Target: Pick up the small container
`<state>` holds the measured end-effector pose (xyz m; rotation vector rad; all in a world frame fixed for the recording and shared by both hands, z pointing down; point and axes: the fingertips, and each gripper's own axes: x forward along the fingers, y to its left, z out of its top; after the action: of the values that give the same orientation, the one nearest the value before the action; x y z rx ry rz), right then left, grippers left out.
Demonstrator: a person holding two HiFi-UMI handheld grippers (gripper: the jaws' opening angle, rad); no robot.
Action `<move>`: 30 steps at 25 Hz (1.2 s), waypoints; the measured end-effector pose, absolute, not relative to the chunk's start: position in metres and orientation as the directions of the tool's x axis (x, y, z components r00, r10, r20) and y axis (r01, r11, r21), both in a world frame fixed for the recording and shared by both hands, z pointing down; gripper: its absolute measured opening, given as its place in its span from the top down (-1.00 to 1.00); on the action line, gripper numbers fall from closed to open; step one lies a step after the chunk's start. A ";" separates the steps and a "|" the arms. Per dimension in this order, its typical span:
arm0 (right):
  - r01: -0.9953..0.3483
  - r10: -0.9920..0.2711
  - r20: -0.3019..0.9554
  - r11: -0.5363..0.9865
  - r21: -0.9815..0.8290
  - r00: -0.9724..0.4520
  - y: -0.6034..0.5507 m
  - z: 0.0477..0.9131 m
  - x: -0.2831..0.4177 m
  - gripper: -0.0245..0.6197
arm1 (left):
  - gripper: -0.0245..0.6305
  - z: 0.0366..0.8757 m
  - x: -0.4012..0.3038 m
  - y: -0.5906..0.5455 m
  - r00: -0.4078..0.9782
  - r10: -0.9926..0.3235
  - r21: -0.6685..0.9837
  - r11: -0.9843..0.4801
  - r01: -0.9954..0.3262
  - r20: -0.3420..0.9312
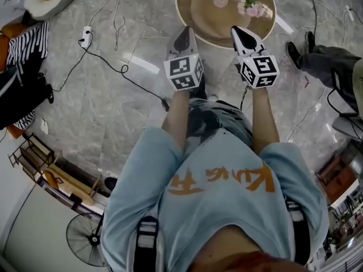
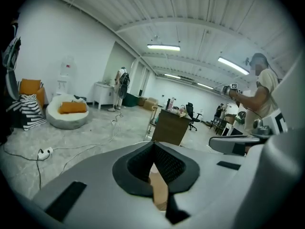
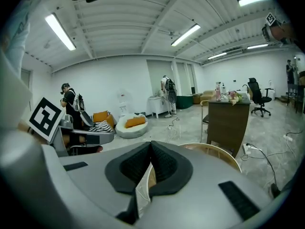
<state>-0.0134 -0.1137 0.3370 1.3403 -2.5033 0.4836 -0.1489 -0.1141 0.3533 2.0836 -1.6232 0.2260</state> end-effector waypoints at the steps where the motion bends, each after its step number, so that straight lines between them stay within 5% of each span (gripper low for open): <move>1: -0.840 -0.749 0.387 0.516 -0.167 -0.538 -0.124 0.340 -0.018 0.89 | 0.85 0.358 -0.154 -0.126 0.281 -0.863 0.279 -0.171 -0.945 0.421; 30: -0.857 -0.651 0.558 0.409 -0.313 -0.515 -0.200 0.589 0.017 0.89 | 0.85 0.592 -0.070 -0.218 0.410 -0.695 0.308 -0.276 -0.911 0.590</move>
<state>0.0172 -0.1996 0.5887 1.3002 -2.3218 0.8210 -0.0702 -0.2184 0.5917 2.0579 -1.3590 0.4555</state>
